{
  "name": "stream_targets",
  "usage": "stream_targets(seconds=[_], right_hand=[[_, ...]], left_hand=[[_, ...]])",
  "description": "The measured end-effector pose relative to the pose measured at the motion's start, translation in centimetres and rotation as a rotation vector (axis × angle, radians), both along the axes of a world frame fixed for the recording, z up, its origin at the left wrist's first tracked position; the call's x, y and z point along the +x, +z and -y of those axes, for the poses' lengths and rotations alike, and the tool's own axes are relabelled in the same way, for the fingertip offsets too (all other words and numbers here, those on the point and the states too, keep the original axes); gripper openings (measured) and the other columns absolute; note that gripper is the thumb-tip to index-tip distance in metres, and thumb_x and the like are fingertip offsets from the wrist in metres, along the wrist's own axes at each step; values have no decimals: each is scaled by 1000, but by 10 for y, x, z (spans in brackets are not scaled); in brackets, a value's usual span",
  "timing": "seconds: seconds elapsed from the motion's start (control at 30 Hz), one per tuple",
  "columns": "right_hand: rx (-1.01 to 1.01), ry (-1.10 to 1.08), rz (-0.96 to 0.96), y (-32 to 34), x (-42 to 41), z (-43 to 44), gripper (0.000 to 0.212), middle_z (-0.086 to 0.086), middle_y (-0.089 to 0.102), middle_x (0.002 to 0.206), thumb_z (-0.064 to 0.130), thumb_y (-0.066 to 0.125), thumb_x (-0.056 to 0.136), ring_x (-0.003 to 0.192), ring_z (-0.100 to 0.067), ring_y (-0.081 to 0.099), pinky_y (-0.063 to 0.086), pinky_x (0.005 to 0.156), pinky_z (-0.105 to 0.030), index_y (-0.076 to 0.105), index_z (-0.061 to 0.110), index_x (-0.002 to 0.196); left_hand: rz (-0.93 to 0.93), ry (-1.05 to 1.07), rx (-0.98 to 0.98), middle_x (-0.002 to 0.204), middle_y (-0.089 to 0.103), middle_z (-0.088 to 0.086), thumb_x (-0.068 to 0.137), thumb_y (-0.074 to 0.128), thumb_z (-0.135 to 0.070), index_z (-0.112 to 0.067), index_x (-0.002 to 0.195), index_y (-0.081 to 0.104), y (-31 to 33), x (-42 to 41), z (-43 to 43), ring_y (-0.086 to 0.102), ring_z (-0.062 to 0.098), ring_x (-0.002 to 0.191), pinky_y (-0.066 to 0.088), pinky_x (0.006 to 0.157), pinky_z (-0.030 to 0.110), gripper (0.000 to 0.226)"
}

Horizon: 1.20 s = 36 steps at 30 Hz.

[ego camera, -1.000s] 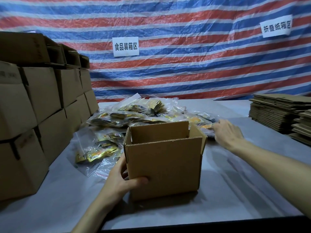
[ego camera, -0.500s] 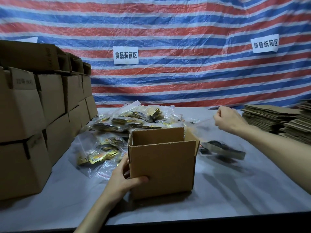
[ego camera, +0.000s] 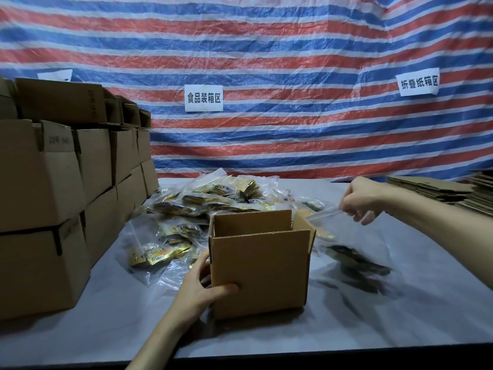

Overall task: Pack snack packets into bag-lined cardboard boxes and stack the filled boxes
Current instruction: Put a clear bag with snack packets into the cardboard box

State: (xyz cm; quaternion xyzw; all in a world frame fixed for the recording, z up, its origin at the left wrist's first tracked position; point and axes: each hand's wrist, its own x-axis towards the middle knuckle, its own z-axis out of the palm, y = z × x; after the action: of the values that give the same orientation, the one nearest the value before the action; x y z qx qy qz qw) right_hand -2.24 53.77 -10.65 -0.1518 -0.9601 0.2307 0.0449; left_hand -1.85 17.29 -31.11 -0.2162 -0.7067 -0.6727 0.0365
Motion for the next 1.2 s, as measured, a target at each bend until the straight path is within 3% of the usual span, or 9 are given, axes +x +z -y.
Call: stream_targets(seconds=[0.2, 0.37, 0.53, 0.63, 0.8, 0.9, 1.03, 1.2], right_hand=[[127, 37, 24, 11, 4, 18, 7, -2, 74, 81, 15, 72, 88, 66, -13, 74, 57, 52, -28, 77, 11, 86], [184, 45, -133, 14, 7, 28, 10, -4, 72, 84, 18, 70, 92, 73, -16, 72, 55, 56, -27, 74, 11, 88], [177, 81, -327, 24, 19, 29, 12, -6, 72, 93, 19, 64, 97, 85, -21, 68, 61, 80, -42, 70, 18, 87], [138, 93, -512, 29, 26, 35, 11, -8, 71, 100, 21, 61, 100, 94, -27, 67, 57, 88, -53, 70, 15, 98], [12, 197, -745, 50, 34, 62, 14, -5, 72, 95, 16, 58, 102, 91, -21, 67, 56, 75, -38, 70, 12, 104], [-22, 217, -878, 67, 33, 81, 14, -7, 71, 95, 13, 56, 102, 95, -26, 68, 58, 84, -46, 69, 9, 103], [-122, 255, -979, 92, 31, 100, 13, -6, 68, 97, 11, 54, 103, 95, -26, 69, 60, 84, -44, 66, 9, 109], [-313, 341, -1026, 104, 26, 121, 8, -1, 66, 91, 17, 54, 104, 73, -11, 66, 58, 66, -30, 63, 17, 105]], left_hand=[[-2, -4, 14, 115, 74, -6, 46, 89, -34, -19, 135, 56, 1, 0, -1, 72, 10, 102, 54, 78, 15, 96], [2, -8, 10, 117, 74, -5, 48, 90, -35, -23, 132, 57, -1, -2, 0, 71, 10, 103, 54, 80, 16, 91], [4, 3, -6, 115, 74, -7, 49, 91, -36, -26, 129, 59, -2, -3, 1, 72, 9, 102, 54, 79, 15, 87], [6, 2, -10, 115, 74, -8, 49, 90, -37, -26, 130, 58, -1, -3, 1, 72, 8, 101, 53, 78, 14, 88], [10, -8, -20, 115, 74, -11, 49, 89, -37, -22, 130, 59, 0, -1, 2, 71, 4, 101, 53, 79, 13, 87], [13, -8, -26, 114, 74, -13, 48, 87, -38, -20, 128, 60, 1, 0, 2, 70, 3, 100, 52, 79, 13, 86], [8, -11, -36, 113, 74, -15, 47, 87, -37, -21, 128, 60, 1, 1, 3, 69, 1, 100, 51, 80, 12, 87], [15, -21, -38, 113, 74, -13, 45, 90, -31, -22, 129, 58, -1, -1, 5, 70, 3, 100, 53, 79, 13, 90]])
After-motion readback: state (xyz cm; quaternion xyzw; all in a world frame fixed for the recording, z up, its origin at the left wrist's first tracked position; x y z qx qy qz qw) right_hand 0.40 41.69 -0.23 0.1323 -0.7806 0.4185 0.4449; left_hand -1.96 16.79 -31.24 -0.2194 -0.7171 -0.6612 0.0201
